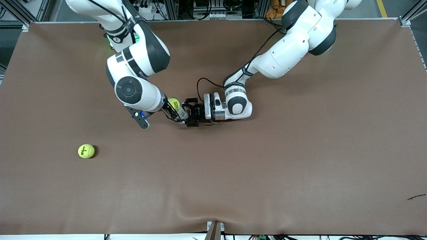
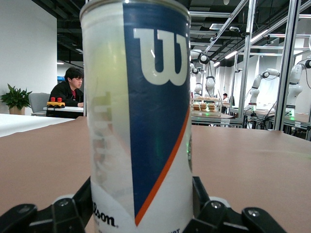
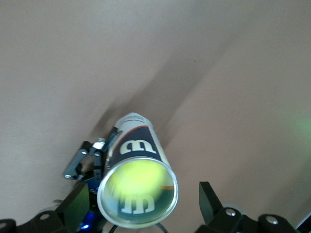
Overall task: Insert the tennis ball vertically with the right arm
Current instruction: 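Move the held ball over the can opening and release it with the right gripper, then lower the right gripper to the second tennis ball and grasp it, then carry the second ball over the can and drop it in with the right gripper, then withdraw the right gripper while the left gripper sets the can upright on the table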
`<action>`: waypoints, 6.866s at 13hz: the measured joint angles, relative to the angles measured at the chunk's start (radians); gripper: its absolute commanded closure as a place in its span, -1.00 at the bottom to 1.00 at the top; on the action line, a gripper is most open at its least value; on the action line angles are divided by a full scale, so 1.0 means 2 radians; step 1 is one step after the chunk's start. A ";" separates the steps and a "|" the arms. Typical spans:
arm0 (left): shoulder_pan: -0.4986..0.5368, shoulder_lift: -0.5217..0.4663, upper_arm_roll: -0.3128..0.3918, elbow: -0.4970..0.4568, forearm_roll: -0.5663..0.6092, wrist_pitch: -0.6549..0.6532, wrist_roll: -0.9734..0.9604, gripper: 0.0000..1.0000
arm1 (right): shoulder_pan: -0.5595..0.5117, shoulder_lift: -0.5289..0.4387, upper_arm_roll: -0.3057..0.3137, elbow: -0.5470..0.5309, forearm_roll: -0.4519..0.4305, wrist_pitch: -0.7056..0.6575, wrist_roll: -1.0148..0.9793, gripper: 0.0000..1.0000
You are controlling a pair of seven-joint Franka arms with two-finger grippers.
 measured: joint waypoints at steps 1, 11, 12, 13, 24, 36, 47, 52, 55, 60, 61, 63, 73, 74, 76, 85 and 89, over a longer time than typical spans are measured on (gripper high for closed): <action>0.000 0.000 0.000 0.000 0.000 0.000 0.000 -0.60 | -0.002 -0.001 0.000 0.010 0.000 -0.005 0.000 -1.00; 0.000 0.000 0.001 0.000 0.000 0.000 0.000 -0.60 | -0.181 0.021 -0.009 0.032 -0.072 0.006 -0.288 -1.00; 0.000 0.000 0.001 0.000 0.000 0.000 0.000 -0.60 | -0.201 0.037 -0.010 0.031 -0.088 0.023 -0.319 -1.00; 0.000 0.000 0.001 0.000 0.000 0.000 0.000 -0.60 | -0.222 0.055 -0.010 0.031 -0.096 0.040 -0.352 -1.00; 0.000 0.001 0.001 0.000 0.000 0.000 0.000 -0.60 | -0.326 0.169 -0.006 0.021 -0.099 0.188 -0.694 -1.00; -0.001 0.001 0.001 0.000 0.000 0.000 0.000 -0.60 | -0.327 0.193 -0.004 0.014 -0.076 0.218 -0.660 -0.44; -0.002 0.002 0.001 0.000 0.000 0.000 0.000 -0.60 | -0.179 0.036 0.043 0.041 -0.051 0.001 -0.371 -0.44; -0.002 0.002 0.001 0.000 0.000 -0.001 0.000 -0.60 | -0.029 0.018 0.044 0.036 -0.051 -0.005 -0.149 -0.44; -0.002 0.002 0.001 0.000 0.000 -0.001 0.000 -0.60 | -0.010 0.018 0.044 0.029 -0.051 -0.016 -0.110 -0.44; -0.002 0.002 0.001 0.000 0.000 -0.001 0.000 -0.60 | -0.009 0.018 0.039 0.021 -0.049 -0.043 -0.108 -0.49; -0.002 0.002 0.001 0.000 0.000 -0.001 0.001 -0.60 | -0.009 0.018 0.039 0.019 -0.047 -0.043 -0.105 -0.52; -0.002 0.002 0.001 0.000 0.000 -0.001 0.001 -0.60 | -0.007 0.018 0.040 0.018 -0.042 -0.043 -0.099 -0.60; -0.002 0.002 0.001 0.000 0.000 -0.001 0.001 -0.69 | -0.002 0.017 0.037 0.020 -0.041 -0.042 -0.093 -1.00; -0.002 0.002 0.001 -0.001 0.000 -0.001 0.001 -0.73 | -0.005 0.014 0.033 0.023 -0.041 -0.042 -0.096 -1.00; -0.002 0.002 0.002 -0.003 0.000 0.000 0.001 -0.78 | -0.030 0.006 0.027 0.029 -0.042 -0.042 -0.136 -1.00; 0.003 0.003 0.005 -0.012 0.000 0.000 0.001 -1.00 | -0.212 -0.005 0.020 0.027 -0.043 -0.049 -0.481 -1.00; 0.017 -0.004 0.005 -0.026 0.001 0.000 0.000 -1.00 | -0.262 -0.056 0.019 0.018 -0.042 -0.057 -0.596 -1.00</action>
